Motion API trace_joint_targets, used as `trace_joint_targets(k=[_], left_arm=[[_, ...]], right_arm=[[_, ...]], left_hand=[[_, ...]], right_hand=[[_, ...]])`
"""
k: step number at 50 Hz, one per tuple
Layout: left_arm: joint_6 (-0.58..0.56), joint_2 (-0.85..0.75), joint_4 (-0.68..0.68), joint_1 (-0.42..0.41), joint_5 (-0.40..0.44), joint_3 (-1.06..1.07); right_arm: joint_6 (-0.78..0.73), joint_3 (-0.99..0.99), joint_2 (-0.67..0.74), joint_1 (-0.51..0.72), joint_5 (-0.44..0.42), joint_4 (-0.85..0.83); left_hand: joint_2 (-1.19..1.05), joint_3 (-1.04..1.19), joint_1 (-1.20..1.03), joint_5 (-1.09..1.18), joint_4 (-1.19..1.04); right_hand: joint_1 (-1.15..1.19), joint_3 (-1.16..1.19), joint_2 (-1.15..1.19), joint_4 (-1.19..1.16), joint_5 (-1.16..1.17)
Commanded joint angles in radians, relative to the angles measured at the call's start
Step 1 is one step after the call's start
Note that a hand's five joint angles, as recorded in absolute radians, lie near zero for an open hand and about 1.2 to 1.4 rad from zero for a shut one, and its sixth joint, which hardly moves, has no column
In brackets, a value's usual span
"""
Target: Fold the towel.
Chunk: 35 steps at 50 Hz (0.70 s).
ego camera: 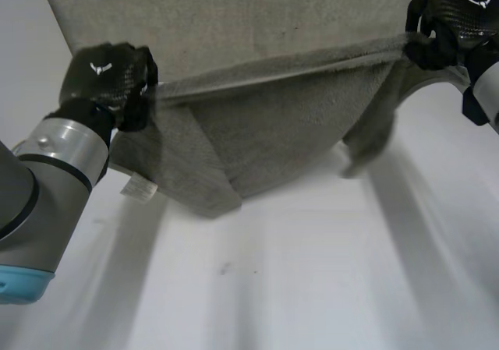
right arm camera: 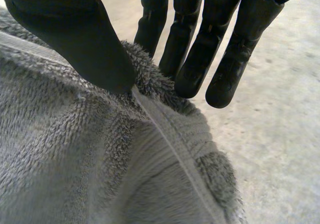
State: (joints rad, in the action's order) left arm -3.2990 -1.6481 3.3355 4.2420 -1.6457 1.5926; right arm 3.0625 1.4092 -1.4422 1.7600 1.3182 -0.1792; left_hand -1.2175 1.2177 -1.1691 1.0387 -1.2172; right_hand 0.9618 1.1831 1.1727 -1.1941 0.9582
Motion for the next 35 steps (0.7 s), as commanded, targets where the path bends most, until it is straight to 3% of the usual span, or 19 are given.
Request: trace_joint_targets(k=[1, 2, 4, 10, 12, 15, 21, 24, 25, 26, 27, 28, 29, 31, 32, 33, 35], left_arm=[[-0.005, -0.16, -0.166, 0.006, 0.007, -0.011], [-0.005, -0.16, -0.166, 0.006, 0.007, -0.011], [-0.008, -0.234, -0.258, 0.004, 0.01, -0.032], [-0.028, -0.334, -0.363, 0.009, 0.009, -0.091], [-0.069, -0.389, -0.398, 0.016, 0.007, -0.129], [-0.099, -0.409, -0.404, 0.027, 0.006, -0.151], [-0.217, -0.478, -0.358, 0.061, 0.007, -0.284], [-0.248, -0.492, -0.237, 0.061, 0.012, -0.382], [-0.261, -0.487, -0.143, 0.061, 0.026, -0.422], [-0.261, -0.487, -0.142, 0.061, 0.026, -0.422], [-0.272, -0.48, -0.02, 0.062, 0.058, -0.451], [-0.274, -0.46, 0.125, 0.064, 0.101, -0.462], [-0.274, -0.46, 0.127, 0.064, 0.101, -0.462], [-0.263, -0.396, 0.438, 0.061, 0.191, -0.436], [-0.263, -0.395, 0.44, 0.061, 0.192, -0.436], [-0.258, -0.371, 0.566, 0.065, 0.214, -0.428], [-0.255, -0.358, 0.638, 0.061, 0.213, -0.409]], right_arm=[[-0.428, -0.067, 0.043, 0.088, -0.085, 0.504], [-0.429, -0.067, 0.043, 0.088, -0.085, 0.504], [-0.581, -0.067, 0.118, 0.145, -0.05, 0.613], [-0.665, -0.05, 0.201, 0.168, 0.07, 0.647], [-0.72, -0.056, 0.294, 0.168, 0.123, 0.656], [-0.8, -0.087, 0.37, 0.17, 0.165, 0.673], [-0.788, -0.246, 0.437, 0.171, 0.191, 0.638], [-0.699, -0.389, 0.448, 0.173, 0.193, 0.518], [-0.636, -0.45, 0.444, 0.173, 0.194, 0.42], [-0.569, -0.494, 0.428, 0.173, 0.197, 0.288], [-0.568, -0.495, 0.428, 0.173, 0.197, 0.287], [-0.512, -0.503, 0.395, 0.171, 0.199, 0.139], [-0.512, -0.503, 0.395, 0.171, 0.199, 0.138], [-0.431, -0.445, 0.292, 0.17, 0.213, -0.175], [-0.43, -0.444, 0.292, 0.17, 0.213, -0.177], [-0.418, -0.406, 0.248, 0.167, 0.216, -0.295], [-0.424, -0.368, 0.212, 0.164, 0.217, -0.364]], left_hand=[[-0.179, 0.179, -0.227, 0.183, -0.179], [-0.179, 0.179, -0.227, 0.183, -0.179], [-0.179, 0.179, -0.227, 0.183, -0.179], [-0.179, 0.179, -0.227, 0.183, -0.179], [-0.179, 0.179, -0.227, 0.183, -0.179], [-0.179, 0.179, -0.227, 0.183, -0.179], [-0.179, 0.179, -0.227, 0.183, -0.179], [-0.179, 0.179, -0.227, 0.183, -0.179], [-0.179, 0.179, -0.227, 0.183, -0.179], [-0.179, 0.179, -0.227, 0.183, -0.179], [-0.179, 0.179, -0.227, 0.183, -0.179], [-0.179, 0.179, -0.227, 0.183, -0.179], [-0.179, 0.179, -0.227, 0.183, -0.179], [-0.179, 0.179, -0.227, 0.183, -0.179], [-0.179, 0.179, -0.227, 0.183, -0.179], [-0.179, 0.179, -0.227, 0.183, -0.179], [-0.179, 0.179, -0.227, 0.183, -0.179]], right_hand=[[0.434, 0.213, 0.224, -0.202, 0.264], [0.434, 0.213, 0.224, -0.202, 0.264], [0.434, 0.213, 0.224, -0.202, 0.264], [0.434, 0.213, 0.224, -0.202, 0.264], [0.434, 0.213, 0.224, -0.202, 0.264], [0.434, 0.213, 0.224, -0.202, 0.264], [0.434, 0.213, 0.224, -0.202, 0.264], [0.434, 0.213, 0.224, -0.202, 0.264], [0.434, 0.213, 0.224, -0.202, 0.264], [0.434, 0.213, 0.224, -0.202, 0.264], [0.434, 0.213, 0.224, -0.202, 0.264], [0.434, 0.213, 0.224, -0.202, 0.264], [0.434, 0.213, 0.224, -0.202, 0.264], [0.434, 0.213, 0.224, -0.202, 0.264], [0.434, 0.213, 0.224, -0.202, 0.264], [0.434, 0.213, 0.224, -0.202, 0.264], [0.434, 0.213, 0.224, -0.202, 0.264]])
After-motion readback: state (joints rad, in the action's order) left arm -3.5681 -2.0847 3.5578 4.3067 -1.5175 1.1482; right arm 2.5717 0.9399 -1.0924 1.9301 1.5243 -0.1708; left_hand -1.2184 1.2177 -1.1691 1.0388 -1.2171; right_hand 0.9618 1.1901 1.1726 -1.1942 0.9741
